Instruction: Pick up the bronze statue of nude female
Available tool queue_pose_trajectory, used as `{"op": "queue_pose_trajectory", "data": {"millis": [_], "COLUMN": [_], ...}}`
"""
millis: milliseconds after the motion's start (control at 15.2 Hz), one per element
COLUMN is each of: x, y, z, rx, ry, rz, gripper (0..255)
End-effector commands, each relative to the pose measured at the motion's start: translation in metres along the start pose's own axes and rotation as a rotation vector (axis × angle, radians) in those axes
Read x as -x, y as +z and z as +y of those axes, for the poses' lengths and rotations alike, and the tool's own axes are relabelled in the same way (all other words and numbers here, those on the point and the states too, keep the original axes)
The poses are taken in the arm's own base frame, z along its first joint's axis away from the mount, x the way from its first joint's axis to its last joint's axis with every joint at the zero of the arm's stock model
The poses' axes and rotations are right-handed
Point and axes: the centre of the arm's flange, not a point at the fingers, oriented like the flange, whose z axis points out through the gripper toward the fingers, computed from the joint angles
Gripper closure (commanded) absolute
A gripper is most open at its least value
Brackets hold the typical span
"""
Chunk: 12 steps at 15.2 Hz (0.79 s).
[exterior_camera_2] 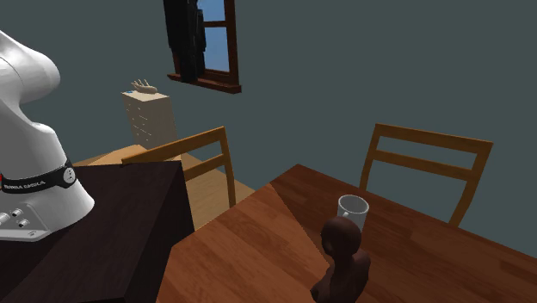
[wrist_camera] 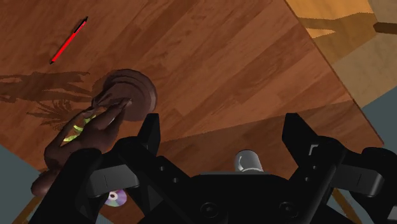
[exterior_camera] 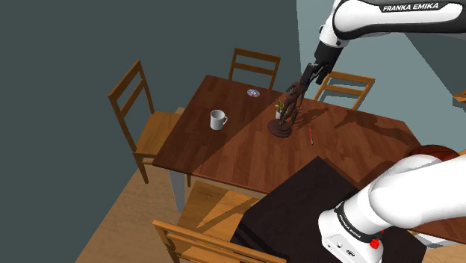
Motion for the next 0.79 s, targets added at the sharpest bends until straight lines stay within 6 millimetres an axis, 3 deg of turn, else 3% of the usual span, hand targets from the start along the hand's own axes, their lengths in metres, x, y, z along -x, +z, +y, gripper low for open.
{"op": "queue_pose_trajectory", "data": {"millis": [0,726], "x": [-0.014,-0.092], "y": [0.011,0.056], "z": [0.023,0.138], "rx": [0.001,-0.003], "ry": [-0.001,-0.001], "rz": [-0.001,-0.009], "gripper": [0,0]}}
